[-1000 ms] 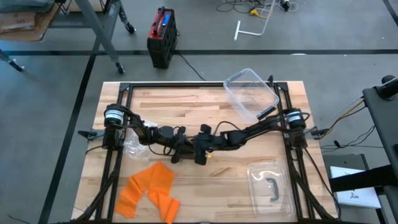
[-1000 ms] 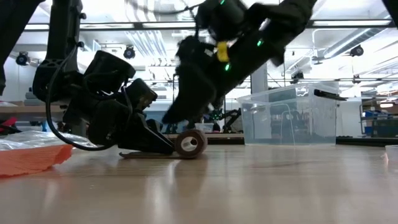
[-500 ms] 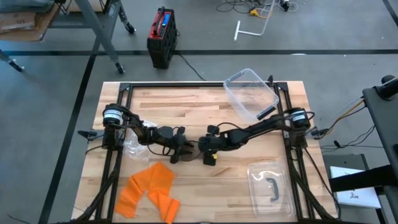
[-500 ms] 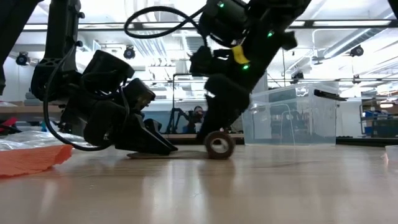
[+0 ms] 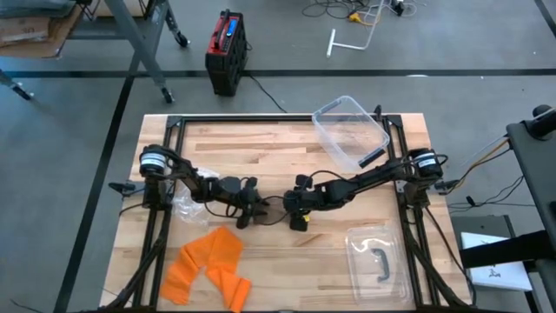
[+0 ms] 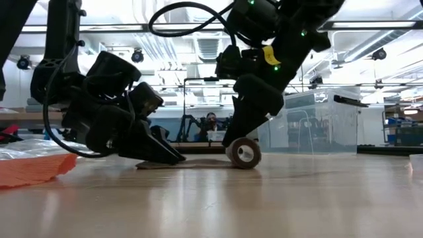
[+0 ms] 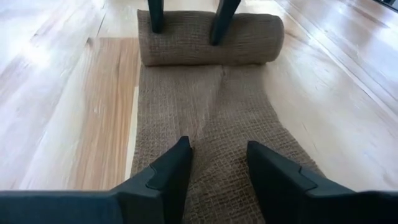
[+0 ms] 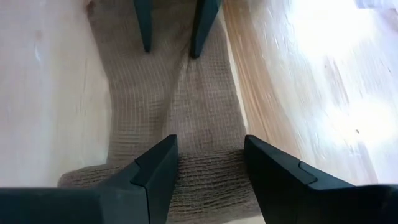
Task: Roll bandage
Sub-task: Uncoil the brown bandage
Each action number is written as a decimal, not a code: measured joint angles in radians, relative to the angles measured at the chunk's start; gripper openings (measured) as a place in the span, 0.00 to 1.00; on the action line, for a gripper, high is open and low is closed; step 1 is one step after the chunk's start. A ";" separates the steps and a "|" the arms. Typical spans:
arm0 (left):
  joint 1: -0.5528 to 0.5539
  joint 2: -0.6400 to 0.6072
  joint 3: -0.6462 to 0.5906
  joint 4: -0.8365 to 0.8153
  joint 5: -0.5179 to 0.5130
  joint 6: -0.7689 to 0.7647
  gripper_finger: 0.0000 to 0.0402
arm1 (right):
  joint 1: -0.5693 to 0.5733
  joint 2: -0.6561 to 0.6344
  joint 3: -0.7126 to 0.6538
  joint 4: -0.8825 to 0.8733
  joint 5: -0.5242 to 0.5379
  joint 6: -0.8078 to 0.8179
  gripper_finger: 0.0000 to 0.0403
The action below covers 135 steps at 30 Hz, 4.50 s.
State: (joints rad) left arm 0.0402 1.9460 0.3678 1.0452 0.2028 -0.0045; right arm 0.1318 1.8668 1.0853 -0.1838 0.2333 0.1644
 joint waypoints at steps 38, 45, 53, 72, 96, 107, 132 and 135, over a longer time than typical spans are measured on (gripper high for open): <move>-0.011 -0.021 0.246 -0.360 -0.029 0.100 0.38 | -0.001 0.002 -0.013 0.061 0.028 -0.019 0.45; -0.011 -0.158 0.229 -0.539 -0.058 0.202 0.38 | -0.001 0.002 -0.013 0.069 0.028 -0.032 0.45; -0.010 -0.182 0.242 -0.528 -0.091 0.172 0.38 | -0.002 0.002 -0.014 0.085 0.028 -0.035 0.45; -0.042 -0.012 0.258 -0.177 -0.088 0.023 0.39 | -0.006 0.002 -0.014 0.089 0.029 -0.007 0.45; -0.046 0.137 0.263 -0.122 -0.087 0.047 0.39 | -0.001 -0.012 -0.017 -0.020 0.025 -0.004 0.45; -0.045 0.126 0.217 -0.089 -0.087 0.048 0.39 | 0.025 -0.136 -0.088 -0.182 0.002 0.030 0.45; -0.045 0.008 0.203 -0.162 -0.088 0.012 0.36 | 0.046 -0.269 -0.309 0.083 0.007 0.069 0.45; -0.045 -0.049 0.220 -0.209 -0.090 0.012 0.37 | 0.045 -0.269 -0.309 0.086 0.013 0.067 0.45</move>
State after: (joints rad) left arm -0.0051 1.8968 0.5876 0.8365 0.1132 0.0070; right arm 0.1769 1.5978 0.7765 -0.0977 0.2464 0.2309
